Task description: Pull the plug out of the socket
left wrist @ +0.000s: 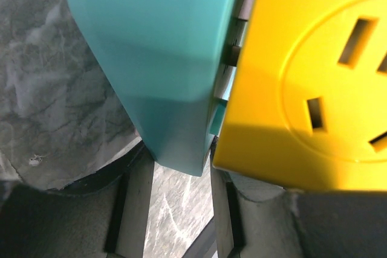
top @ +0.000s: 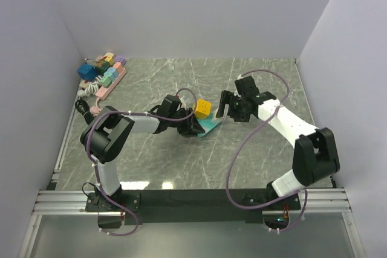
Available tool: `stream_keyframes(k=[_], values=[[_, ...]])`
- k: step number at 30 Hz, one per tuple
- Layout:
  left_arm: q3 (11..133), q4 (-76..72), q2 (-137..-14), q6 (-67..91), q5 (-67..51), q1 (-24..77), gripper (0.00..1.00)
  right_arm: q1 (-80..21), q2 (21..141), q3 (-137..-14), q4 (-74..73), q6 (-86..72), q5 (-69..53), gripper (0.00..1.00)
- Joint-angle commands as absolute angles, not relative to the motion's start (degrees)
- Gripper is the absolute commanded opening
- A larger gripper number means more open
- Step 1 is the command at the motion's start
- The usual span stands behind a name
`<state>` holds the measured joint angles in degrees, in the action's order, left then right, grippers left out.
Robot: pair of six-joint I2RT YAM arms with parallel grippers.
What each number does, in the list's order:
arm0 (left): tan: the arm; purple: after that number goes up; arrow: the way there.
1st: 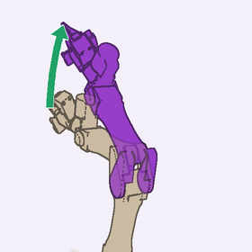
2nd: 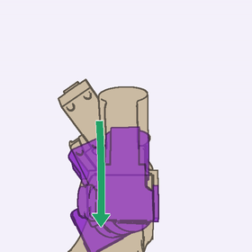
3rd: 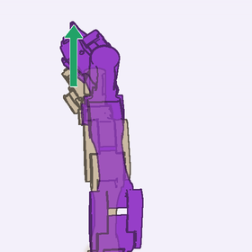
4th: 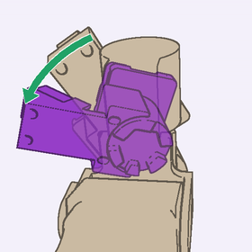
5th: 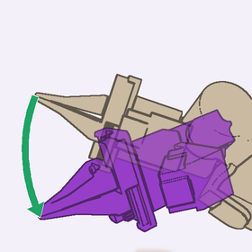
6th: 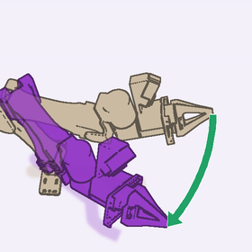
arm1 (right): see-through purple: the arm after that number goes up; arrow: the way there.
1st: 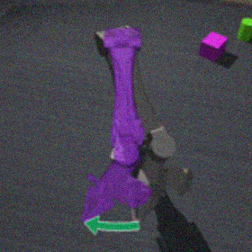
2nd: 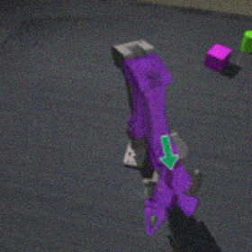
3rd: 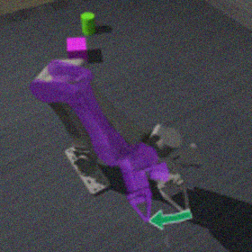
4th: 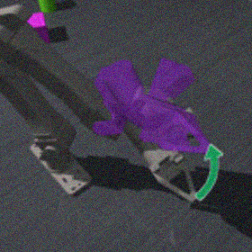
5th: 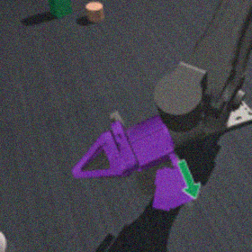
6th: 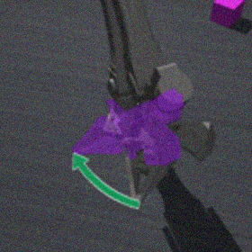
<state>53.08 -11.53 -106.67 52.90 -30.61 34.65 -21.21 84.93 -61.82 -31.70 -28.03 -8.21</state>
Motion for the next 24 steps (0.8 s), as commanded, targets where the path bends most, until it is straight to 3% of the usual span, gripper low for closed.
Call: stream_keyframes(k=[1,10,15,20,21,22,23,24], values=[[54.05,-7.82,-105.47,51.94,-29.71,35.68,0.01,-22.67,87.18,-65.56,-28.66,-29.26,-6.77,0.9],[55.37,-7.47,-105.03,52.21,-30.06,36.82,0.01,-23.64,95.0,-67.59,-24.7,-31.55,-7.91,0.82],[56.07,-6.94,-104.77,51.94,-29.8,37.0,0.01,-23.64,98.87,-68.64,-23.38,-31.73,-8.52,0.5],[55.72,-7.55,-104.07,52.03,-29.53,37.0,0.01,-23.56,100.63,-68.2,-22.68,-31.64,-11.07,0.37],[55.64,-7.65,-103.98,52.12,-29.27,37.0,0.03,-23.55,100.81,-67.68,-22.59,-31.73,-11.34,0.31],[55.55,-7.56,-103.89,52.21,-28.22,37.0,0.07,-23.64,100.9,-67.59,-22.59,-31.73,-11.69,0.16],[55.46,-7.56,-103.8,52.38,-27.52,37.0,0.11,-23.56,100.9,-67.33,-22.33,-31.9,-12.3,0.08],[55.37,-7.38,-103.45,52.56,-26.73,37.0,0.23,-23.64,100.64,-66.98,-22.24,-32.08,-12.48,0.03]])
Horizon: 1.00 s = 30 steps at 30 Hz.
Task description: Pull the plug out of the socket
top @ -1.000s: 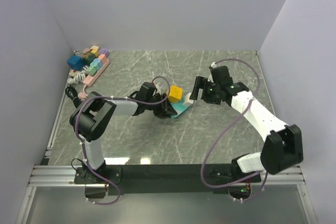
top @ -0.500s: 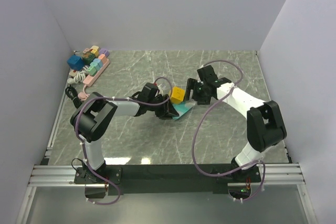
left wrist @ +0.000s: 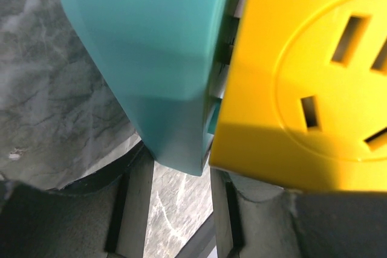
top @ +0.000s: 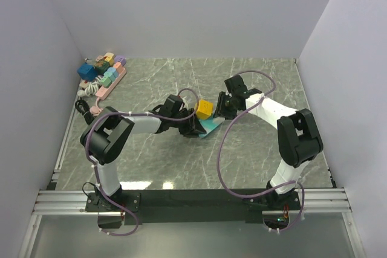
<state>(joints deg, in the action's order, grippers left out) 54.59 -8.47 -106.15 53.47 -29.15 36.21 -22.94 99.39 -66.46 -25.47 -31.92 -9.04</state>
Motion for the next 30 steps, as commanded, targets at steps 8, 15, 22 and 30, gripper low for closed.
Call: stream_keyframes(k=[8,15,22,30], values=[[51.51,-7.65,-97.04,51.86,-14.6,37.0,0.83,-23.38,100.28,-68.99,-25.66,-31.47,-14.41,0.0],[48.78,-7.55,-96.15,50.71,-10.98,37.09,0.85,-21.97,101.6,-70.31,-27.25,-33.31,-19.5,0.0],[45.97,-13.88,-96.33,53.43,-10.02,38.06,0.82,-21.62,100.99,-69.44,-24.27,-40.07,-24.07,0.0],[48.86,-15.65,-96.06,54.23,-6.42,39.99,0.73,-21.8,98.7,-67.76,-23.2,-43.24,-24.0,0.0]])
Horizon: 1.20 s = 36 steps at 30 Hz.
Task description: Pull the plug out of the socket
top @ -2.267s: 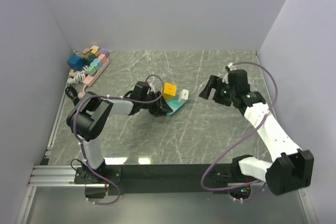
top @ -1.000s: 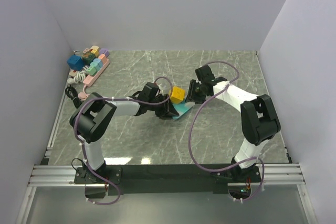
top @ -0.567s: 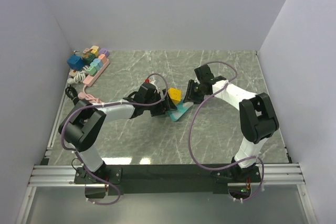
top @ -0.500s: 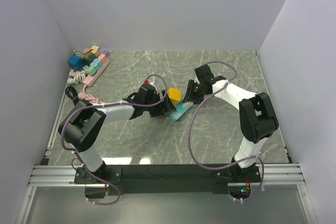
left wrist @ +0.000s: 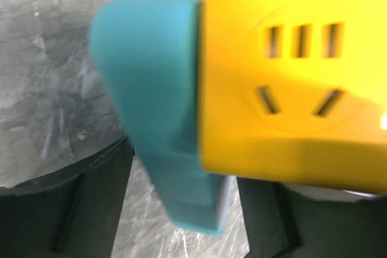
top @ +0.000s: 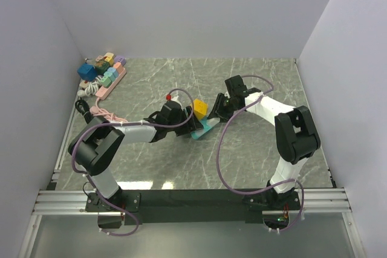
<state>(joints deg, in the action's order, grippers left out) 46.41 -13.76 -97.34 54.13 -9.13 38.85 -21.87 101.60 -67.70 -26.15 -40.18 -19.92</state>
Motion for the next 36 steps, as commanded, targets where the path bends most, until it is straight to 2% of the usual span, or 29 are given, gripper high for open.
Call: stream_keyframes(k=[1,4,5,7,8,10,11,22,30,36], values=[[49.13,-15.56,-96.24,54.23,-5.63,40.25,0.71,-21.71,98.7,-67.76,-23.29,-42.98,-23.82,0.0],[49.48,-15.64,-96.85,54.67,-5.36,40.61,0.59,-22.06,98.35,-67.5,-23.55,-42.45,-23.99,0.0],[49.57,-15.56,-97.03,54.84,-5.27,40.78,0.49,-22.15,98.09,-67.33,-23.38,-42.45,-24.34,0.0],[49.4,-15.56,-97.12,54.84,-5.1,40.96,0.38,-22.15,97.65,-66.71,-23.2,-42.28,-24.52,0.0],[49.31,-15.56,-97.12,54.93,-4.92,41.22,0.26,-22.24,97.3,-66.45,-23.03,-42.36,-24.7,0.0],[49.05,-15.38,-97.21,55.28,-4.66,41.4,0.14,-22.15,96.77,-66.1,-22.94,-42.54,-24.87,0.0],[48.87,-15.21,-97.12,55.46,-4.14,41.4,0.01,-22.24,96.16,-66.01,-23.03,-42.54,-24.96,0.0],[46.23,-5.72,-98.88,57.3,5.45,41.22,0.0,-17.41,89.65,-69.25,-29.52,-38.85,-25.21,0.0],[47.19,-4.92,-100.11,57.48,5.45,40.78,0.0,-11.08,89.38,-75.05,-39.89,-29.37,-29.35,0.0],[47.72,-7.64,-98.26,57.13,2.55,40.78,0.0,-5.83,86.84,-73.75,-37.11,-31.1,-24.88,0.0]])
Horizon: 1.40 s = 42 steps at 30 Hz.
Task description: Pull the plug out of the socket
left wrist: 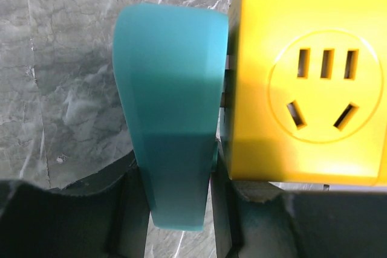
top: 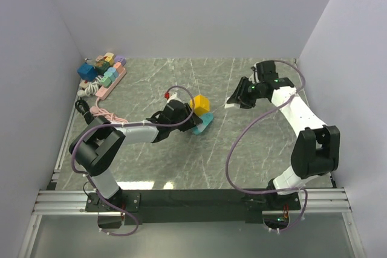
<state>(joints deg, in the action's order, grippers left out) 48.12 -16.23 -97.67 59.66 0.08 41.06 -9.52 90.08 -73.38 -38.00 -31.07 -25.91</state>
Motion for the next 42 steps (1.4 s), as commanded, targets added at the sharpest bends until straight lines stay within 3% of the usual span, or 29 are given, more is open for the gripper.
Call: stream_keyframes(k=[1,7,12,21,22,24,26,30,31,34,39,42], values=[[47.64,-8.86,-97.83,56.95,1.85,40.78,0.0,-4.06,86.57,-73.31,-35.78,-31.72,-24.61,0.0],[48.51,-12.57,-94.4,55.02,-7.46,40.69,0.0,8.16,90.51,-69.7,-20.33,-44.02,-23.12,0.0],[49.31,-11.87,-90.45,53.79,-11.42,40.69,0.01,11.51,95.7,-71.36,-10.66,-51.48,-14.69,0.0],[48.69,-7.91,-86.75,53.7,-12.74,40.61,0.01,16.87,112.05,-81.37,-6.77,-60.11,-6.6,0.0],[48.43,-7.82,-86.57,54.05,-12.66,40.61,0.0,17.14,113.89,-82.17,-6.59,-60.64,-6.33,0.08],[47.38,-8.0,-85.96,54.93,-12.04,40.61,0.0,17.84,115.66,-84.8,-6.5,-61.87,-5.98,0.13],[46.76,-7.74,-85.61,55.19,-11.26,40.61,0.0,17.93,118.03,-86.83,-7.11,-61.88,-5.28,0.31],[46.67,-7.21,-85.87,55.02,-10.9,40.17,0.01,18.11,121.99,-93.86,-11.07,-60.82,-7.03,0.52],[46.76,-7.12,-86.04,54.93,-10.9,39.82,0.0,18.11,121.91,-93.69,-10.81,-60.82,-7.64,0.65],[47.11,-7.38,-87.36,54.84,-11.51,39.11,0.0,18.46,120.94,-92.9,-13.26,-60.3,-9.05,0.79],[47.99,-6.86,-89.12,54.23,-11.43,38.67,0.0,18.63,114.8,-85.98,-21.26,-57.22,-7.12,0.84],[48.34,-6.94,-89.73,53.53,-11.6,38.58,0.01,18.9,103.24,-77.02,-22.68,-56.25,-7.2,0.84]])
